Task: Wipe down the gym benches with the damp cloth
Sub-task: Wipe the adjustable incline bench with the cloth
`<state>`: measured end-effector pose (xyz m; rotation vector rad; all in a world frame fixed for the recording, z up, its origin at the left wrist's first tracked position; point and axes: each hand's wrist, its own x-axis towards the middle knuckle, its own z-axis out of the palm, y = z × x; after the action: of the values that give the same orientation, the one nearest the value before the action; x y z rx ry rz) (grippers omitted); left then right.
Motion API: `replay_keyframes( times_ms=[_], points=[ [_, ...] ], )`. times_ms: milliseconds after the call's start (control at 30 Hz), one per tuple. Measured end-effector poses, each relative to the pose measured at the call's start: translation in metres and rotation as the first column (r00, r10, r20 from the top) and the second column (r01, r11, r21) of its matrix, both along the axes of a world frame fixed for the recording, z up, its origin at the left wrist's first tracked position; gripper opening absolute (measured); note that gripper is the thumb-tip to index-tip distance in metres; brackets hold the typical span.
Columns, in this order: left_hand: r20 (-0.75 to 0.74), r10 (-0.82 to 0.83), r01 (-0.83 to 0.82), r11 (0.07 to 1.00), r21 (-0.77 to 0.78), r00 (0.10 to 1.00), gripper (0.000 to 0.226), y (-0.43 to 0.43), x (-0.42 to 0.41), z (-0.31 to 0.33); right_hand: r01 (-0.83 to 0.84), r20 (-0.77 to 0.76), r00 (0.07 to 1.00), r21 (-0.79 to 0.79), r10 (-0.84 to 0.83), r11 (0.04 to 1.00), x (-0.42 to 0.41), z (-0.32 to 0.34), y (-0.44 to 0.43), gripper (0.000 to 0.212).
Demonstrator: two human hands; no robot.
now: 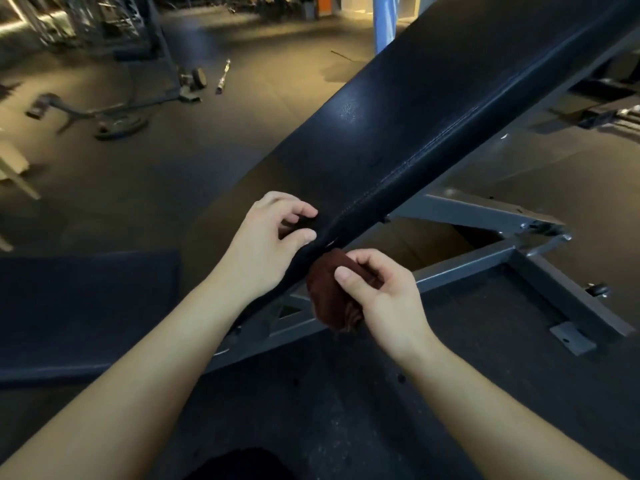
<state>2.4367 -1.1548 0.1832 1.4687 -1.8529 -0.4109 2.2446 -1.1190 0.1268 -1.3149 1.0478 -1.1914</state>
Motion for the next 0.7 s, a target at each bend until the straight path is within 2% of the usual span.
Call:
replay_keyframes(
  times_ms=[167,267,333,400,533,700],
  points=[
    [0.059,0.085,-0.076,0.987,-0.141,0.995,0.019,0.024,-0.006,-0.005,-0.049,-0.245,0.970,-0.136,0.015,0.989,-0.013,0.003,-0.003,0.012],
    [0.052,0.085,-0.077,0.986,-0.146,0.995,0.014,0.049,-0.010,-0.010,-0.151,-0.261,0.959,-0.148,0.109,0.977,-0.019,0.010,-0.003,0.018],
    [0.066,0.054,-0.050,0.997,-0.061,0.996,0.017,0.065,-0.008,-0.017,-0.214,-0.257,0.950,-0.118,0.179,0.970,-0.018,0.010,-0.003,0.016],
    [0.052,0.041,-0.046,0.995,0.092,0.998,0.021,0.077,-0.004,-0.022,-0.246,-0.281,0.937,-0.099,0.210,0.964,-0.014,0.005,-0.004,0.015],
    [-0.096,0.096,-0.063,0.953,0.298,0.991,0.025,0.088,0.011,-0.031,-0.302,-0.315,0.912,-0.080,0.263,0.950,0.001,-0.005,-0.005,0.014],
    [-0.358,0.142,0.072,0.850,0.523,0.923,0.023,0.097,0.021,-0.040,-0.329,-0.297,0.906,-0.047,0.301,0.943,0.010,-0.008,-0.001,0.012]
  ],
)
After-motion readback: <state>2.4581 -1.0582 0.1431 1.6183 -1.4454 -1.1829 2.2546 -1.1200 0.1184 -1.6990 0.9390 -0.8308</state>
